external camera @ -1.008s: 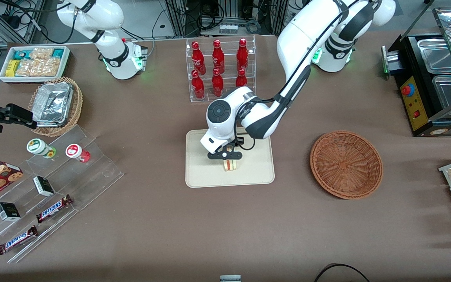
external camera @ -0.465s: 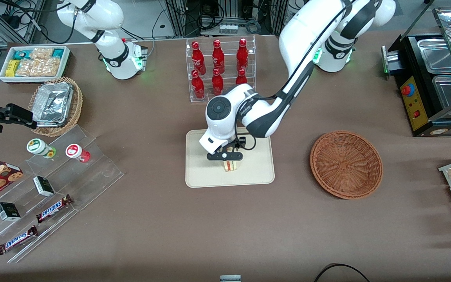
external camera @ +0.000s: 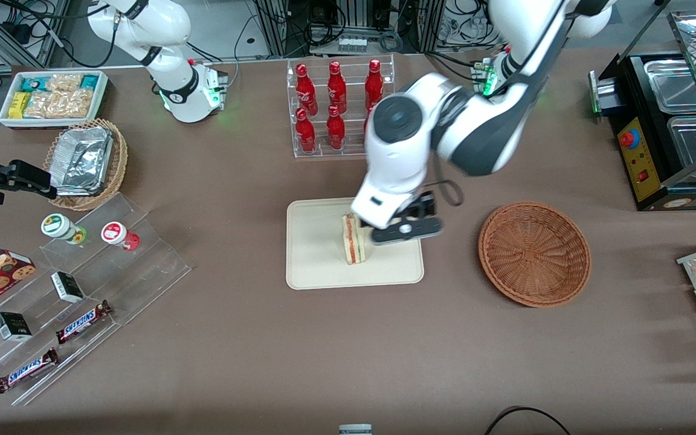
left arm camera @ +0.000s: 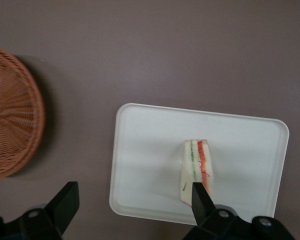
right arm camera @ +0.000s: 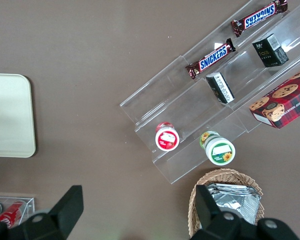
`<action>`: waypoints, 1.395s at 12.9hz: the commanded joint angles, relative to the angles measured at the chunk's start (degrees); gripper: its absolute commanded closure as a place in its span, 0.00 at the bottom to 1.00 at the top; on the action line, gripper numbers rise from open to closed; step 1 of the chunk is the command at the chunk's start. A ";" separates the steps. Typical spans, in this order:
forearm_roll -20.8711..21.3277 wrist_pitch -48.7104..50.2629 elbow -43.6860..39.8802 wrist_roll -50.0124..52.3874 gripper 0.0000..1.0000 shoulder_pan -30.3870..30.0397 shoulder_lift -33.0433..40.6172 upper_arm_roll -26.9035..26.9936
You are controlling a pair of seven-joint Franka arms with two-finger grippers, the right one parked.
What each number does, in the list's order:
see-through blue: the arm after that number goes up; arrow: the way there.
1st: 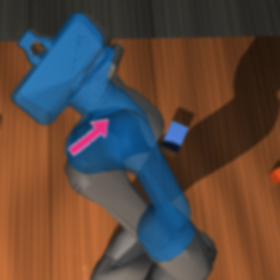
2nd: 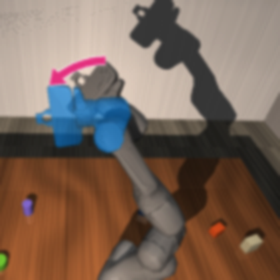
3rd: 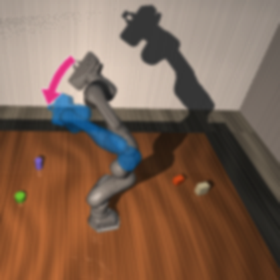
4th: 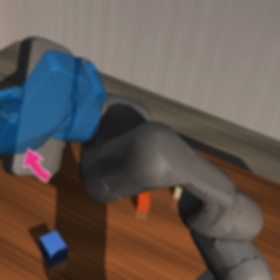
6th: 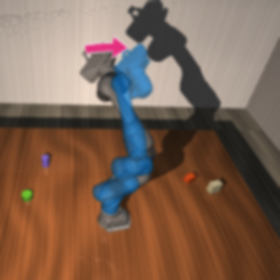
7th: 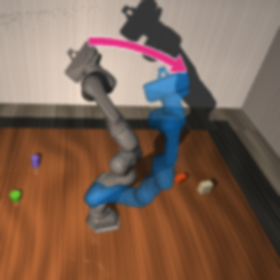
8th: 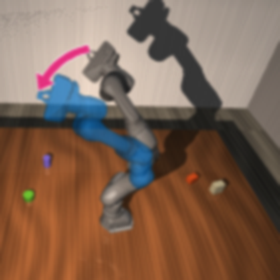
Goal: Place sandwich from basket to tray
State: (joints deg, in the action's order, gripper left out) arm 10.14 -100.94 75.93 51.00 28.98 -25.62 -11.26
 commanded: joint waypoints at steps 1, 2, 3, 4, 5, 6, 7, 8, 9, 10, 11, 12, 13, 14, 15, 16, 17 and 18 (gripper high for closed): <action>0.05 5.47 1.85 0.24 0.01 -3.91 6.36 -0.25; 0.05 7.75 1.85 0.33 0.00 -5.06 7.94 -0.25; 0.05 9.60 1.94 0.07 0.00 -6.29 9.35 -0.16; -0.04 11.01 2.11 -0.20 0.00 -8.83 10.67 -0.25; -0.91 12.07 2.46 -0.55 0.01 -10.68 12.16 -0.25; -1.79 13.82 2.73 -4.29 0.00 -12.44 13.57 -0.25; -3.27 16.10 2.73 -9.55 0.00 -15.24 14.63 -0.25; -4.68 16.99 2.82 -12.21 0.00 -17.27 15.94 -0.25; -5.04 17.79 3.17 -13.63 0.00 -19.12 17.00 -0.25; -5.05 19.27 3.35 -16.34 0.00 -20.79 17.71 -0.25; -5.05 20.51 3.35 -19.42 0.00 -22.46 18.58 -0.16; -5.05 21.39 3.35 -22.14 0.00 -24.57 19.38 -0.25; -5.66 22.01 3.43 -24.61 0.00 -25.80 20.69 -0.25; -7.40 22.80 3.61 -26.98 0.00 -27.38 21.66 -0.16; -7.85 23.76 3.87 -28.92 0.00 -28.01 22.71 -0.16; -8.03 24.12 4.22 -30.16 0.00 -28.54 23.86 -0.16; -8.56 24.21 4.66 -32.00 0.00 -30.11 24.56 -0.16; -9.43 24.47 5.19 -34.02 0.00 -30.56 25.53 -0.16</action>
State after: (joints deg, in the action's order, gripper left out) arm 2.39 -76.67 78.03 20.61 0.42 -3.45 -10.85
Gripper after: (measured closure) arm 0.000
